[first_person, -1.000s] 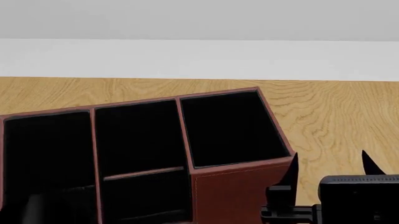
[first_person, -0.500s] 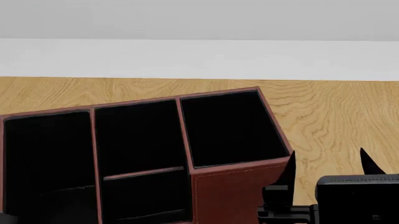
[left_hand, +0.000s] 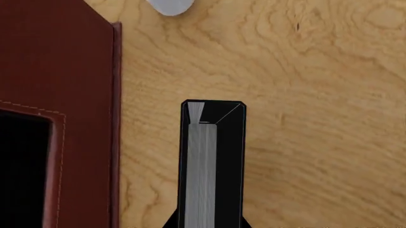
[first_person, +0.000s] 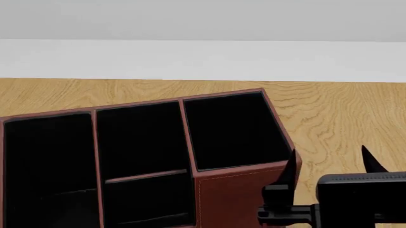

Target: Pick up the book and place it in the front compartment of the caddy.

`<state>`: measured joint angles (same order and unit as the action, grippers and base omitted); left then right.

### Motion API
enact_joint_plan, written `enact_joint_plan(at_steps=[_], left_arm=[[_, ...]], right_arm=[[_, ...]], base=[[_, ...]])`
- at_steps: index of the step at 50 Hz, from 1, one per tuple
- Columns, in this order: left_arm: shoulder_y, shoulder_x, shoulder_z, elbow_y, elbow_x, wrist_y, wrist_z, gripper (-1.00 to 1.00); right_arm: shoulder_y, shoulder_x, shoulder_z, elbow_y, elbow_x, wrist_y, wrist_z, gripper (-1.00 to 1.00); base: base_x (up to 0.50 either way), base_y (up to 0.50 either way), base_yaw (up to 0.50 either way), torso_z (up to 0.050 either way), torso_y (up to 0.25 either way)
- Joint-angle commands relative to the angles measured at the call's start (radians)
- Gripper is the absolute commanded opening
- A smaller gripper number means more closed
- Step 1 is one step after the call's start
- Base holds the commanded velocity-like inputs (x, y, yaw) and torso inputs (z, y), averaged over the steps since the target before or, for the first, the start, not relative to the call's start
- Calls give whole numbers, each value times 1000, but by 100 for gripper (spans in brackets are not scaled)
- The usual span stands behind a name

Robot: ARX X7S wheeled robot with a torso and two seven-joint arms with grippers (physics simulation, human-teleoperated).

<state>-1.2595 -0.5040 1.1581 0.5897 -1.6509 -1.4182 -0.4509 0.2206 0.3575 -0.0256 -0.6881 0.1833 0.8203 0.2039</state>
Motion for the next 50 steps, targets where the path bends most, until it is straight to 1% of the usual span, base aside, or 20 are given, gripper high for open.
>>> enact_joint_plan(at_steps=[1, 13, 18, 33, 50], left_arm=[[-69, -30, -19, 47, -110, 21, -112, -100], [-171, -67, -32, 70, -221, 46, -187, -100], [-217, -88, -37, 78, -291, 71, -222, -100], [-317, -160, -11, 114, -428, 127, -351, -100], [-412, -234, -37, 126, -499, 144, -383, -100]], right_arm=[[3, 3, -6, -5, 3, 6, 3, 100], [4, 1, -18, 3, 3, -3, 5, 100], [1, 3, -20, 0, 4, -3, 7, 100], [14, 1, -35, 3, 5, -7, 10, 100], [18, 5, -40, -17, 10, 7, 17, 100]], base=[[0, 0, 0, 0, 0], [0, 0, 0, 0, 1], [0, 0, 0, 0, 0], [0, 0, 0, 0, 1], [0, 0, 0, 0, 1]])
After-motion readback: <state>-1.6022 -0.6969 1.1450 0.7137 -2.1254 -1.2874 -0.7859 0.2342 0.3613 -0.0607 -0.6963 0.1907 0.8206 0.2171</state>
